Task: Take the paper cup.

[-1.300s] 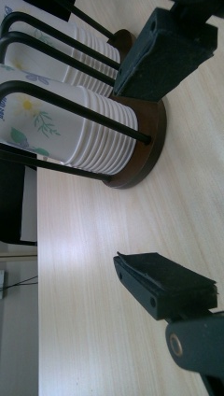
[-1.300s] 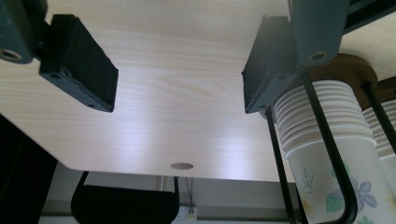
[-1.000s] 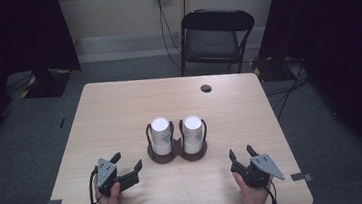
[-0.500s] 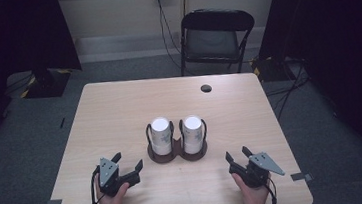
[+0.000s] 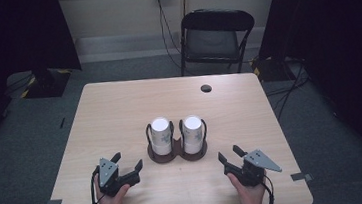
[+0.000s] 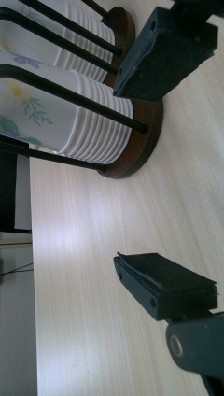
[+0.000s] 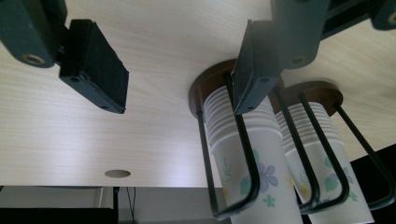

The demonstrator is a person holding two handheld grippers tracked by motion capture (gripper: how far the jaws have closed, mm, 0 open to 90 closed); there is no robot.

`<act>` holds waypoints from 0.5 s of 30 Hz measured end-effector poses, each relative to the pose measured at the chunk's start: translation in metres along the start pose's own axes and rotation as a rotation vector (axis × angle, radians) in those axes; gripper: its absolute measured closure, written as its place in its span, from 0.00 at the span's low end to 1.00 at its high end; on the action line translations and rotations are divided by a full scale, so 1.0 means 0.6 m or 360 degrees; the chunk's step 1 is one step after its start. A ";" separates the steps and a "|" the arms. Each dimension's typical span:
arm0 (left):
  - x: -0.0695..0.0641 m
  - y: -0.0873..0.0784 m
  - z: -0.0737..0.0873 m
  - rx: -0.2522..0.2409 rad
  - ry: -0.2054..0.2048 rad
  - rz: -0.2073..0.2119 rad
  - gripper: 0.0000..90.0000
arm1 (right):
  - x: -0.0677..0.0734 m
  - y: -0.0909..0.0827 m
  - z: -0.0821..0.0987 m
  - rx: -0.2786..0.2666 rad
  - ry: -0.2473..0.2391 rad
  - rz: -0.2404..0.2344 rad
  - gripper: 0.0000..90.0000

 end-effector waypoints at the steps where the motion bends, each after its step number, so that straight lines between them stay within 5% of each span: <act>1: 0.000 0.000 0.000 0.0002 -0.0002 -0.0001 0.17 | 0.003 0.000 -0.004 -0.0011 -0.0003 -0.0009 0.40; 15: -0.002 -0.001 0.000 -0.0006 0.0023 0.0017 0.17 | 0.038 0.019 -0.042 -0.0051 -0.0032 -0.0179 0.40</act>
Point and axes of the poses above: each handheld gripper's, and its own axes: y roughly forward along the jaws, z roughly out of its underside, x roughly to its left, the point moved 5 cm from there along y, roughly forward along the jaws, and after that the axes turned 3 degrees about z, right-handed, at the moved point
